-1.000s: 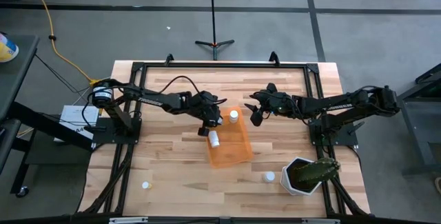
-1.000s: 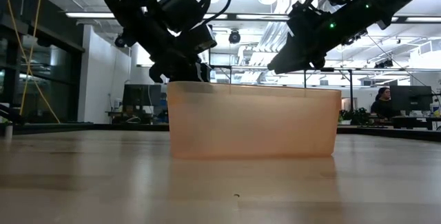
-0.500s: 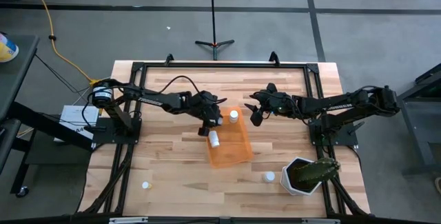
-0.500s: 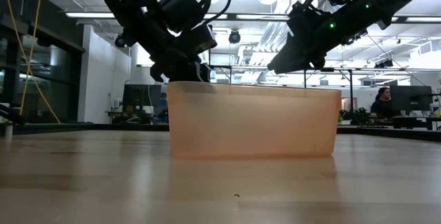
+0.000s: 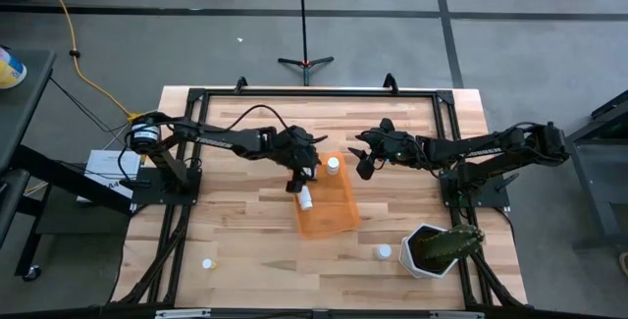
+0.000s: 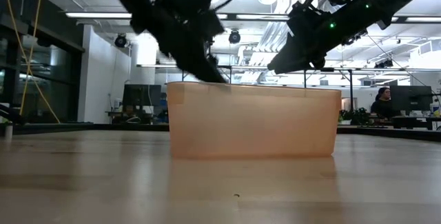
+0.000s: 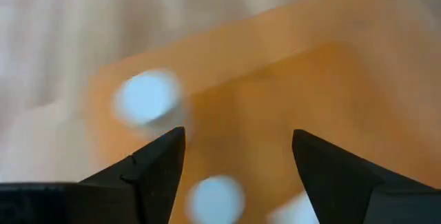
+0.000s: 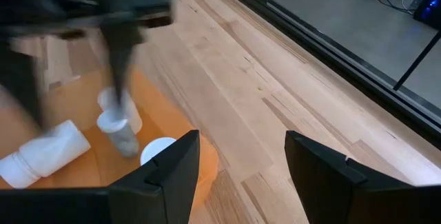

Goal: Pick and place pill bottles into a basket
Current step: Put the yellow pill bottle into the bin

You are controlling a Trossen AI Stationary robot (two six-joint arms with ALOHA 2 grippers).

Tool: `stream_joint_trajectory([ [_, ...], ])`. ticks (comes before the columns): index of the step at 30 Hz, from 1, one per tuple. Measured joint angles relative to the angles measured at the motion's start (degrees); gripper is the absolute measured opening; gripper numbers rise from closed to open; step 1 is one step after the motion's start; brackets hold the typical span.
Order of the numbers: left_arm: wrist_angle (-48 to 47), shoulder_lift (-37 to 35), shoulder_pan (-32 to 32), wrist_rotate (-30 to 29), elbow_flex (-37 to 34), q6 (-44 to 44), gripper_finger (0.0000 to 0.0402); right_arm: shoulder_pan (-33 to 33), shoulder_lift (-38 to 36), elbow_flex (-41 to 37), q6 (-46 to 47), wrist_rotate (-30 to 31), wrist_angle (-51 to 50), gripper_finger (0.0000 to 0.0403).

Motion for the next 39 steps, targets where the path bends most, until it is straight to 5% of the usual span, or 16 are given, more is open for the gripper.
stream_joint_trajectory([
  [4, -10.9, -0.1, -3.9, 3.3, 5.4, 0.0, 0.0289, 0.0, 0.0, 0.0, 0.0, 0.0, 0.0, 0.0204],
  [11, -31.1, -0.6, -11.1, -5.8, 12.4, -2.5, 0.0261, 0.0, 0.0, 0.0, 0.2, 0.0, 0.0, 0.0204],
  [25, -60.0, -0.5, -25.0, -6.4, 13.0, -31.2, 0.0248, 0.0, 0.0, 0.0, 3.4, -0.4, -1.3, 0.0204],
  [32, -69.0, -0.5, -31.8, 0.5, 13.0, -46.4, 0.0250, 0.0, 0.0, 0.0, 3.3, -0.7, -1.3, 0.0204],
  [39, -67.7, -0.5, -38.3, 7.7, 13.0, -60.2, 0.0250, 0.0, 0.0, 0.0, 2.4, -0.7, -1.3, 0.0204],
])
